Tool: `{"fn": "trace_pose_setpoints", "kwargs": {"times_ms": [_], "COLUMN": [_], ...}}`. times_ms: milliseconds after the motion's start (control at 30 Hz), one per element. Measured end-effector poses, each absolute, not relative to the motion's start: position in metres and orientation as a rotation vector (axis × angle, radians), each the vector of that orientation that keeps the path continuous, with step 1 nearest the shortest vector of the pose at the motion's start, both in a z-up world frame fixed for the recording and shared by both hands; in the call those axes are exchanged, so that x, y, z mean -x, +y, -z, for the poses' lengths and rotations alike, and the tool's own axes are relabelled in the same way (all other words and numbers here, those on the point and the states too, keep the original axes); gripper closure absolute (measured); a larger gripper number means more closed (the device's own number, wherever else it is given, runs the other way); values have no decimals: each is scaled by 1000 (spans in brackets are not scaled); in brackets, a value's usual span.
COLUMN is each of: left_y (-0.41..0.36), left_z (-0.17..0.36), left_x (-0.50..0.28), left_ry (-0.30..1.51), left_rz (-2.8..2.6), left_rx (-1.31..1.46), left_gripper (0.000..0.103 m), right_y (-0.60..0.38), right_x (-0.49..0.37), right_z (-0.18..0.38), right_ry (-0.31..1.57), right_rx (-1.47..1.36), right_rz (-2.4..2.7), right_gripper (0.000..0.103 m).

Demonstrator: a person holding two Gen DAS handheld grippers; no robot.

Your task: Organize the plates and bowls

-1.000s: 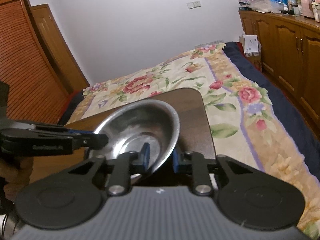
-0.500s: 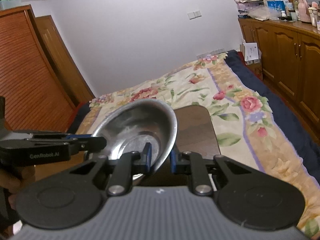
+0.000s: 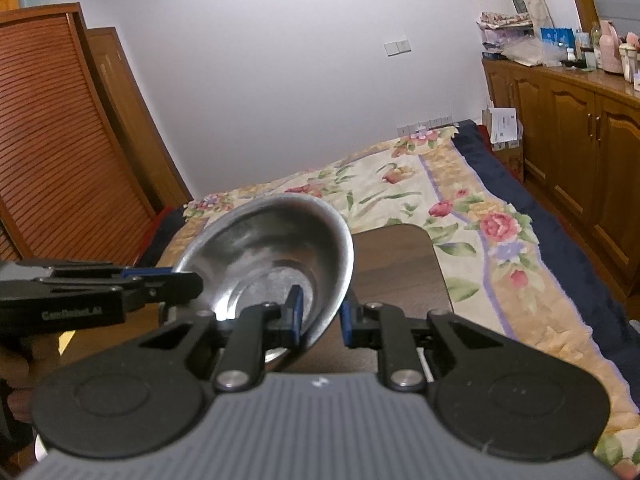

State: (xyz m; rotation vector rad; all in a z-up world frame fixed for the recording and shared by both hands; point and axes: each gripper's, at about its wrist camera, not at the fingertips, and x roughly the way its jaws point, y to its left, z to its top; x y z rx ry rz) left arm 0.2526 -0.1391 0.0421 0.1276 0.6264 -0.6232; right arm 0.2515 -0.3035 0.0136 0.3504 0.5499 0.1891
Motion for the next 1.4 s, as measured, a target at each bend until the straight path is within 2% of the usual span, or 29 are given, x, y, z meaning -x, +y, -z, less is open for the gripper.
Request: {"fn": "trace_pose_setpoints", "kwargs": {"times_ms": [533, 1400], "left_y": [-98, -49], "left_z": [-62, -26], "left_x": [-199, -161], "left_ry": [555, 605], "left_rz": [583, 556], "left_rx": [-154, -83], "left_gripper": [86, 85], "right_y": [-270, -218], "right_x": [-218, -188], "right_z": [-29, -17], "right_ry": [527, 579], "right_rx": [-303, -242], "right_rz": [-232, -304], "right_gripper": [82, 82]}}
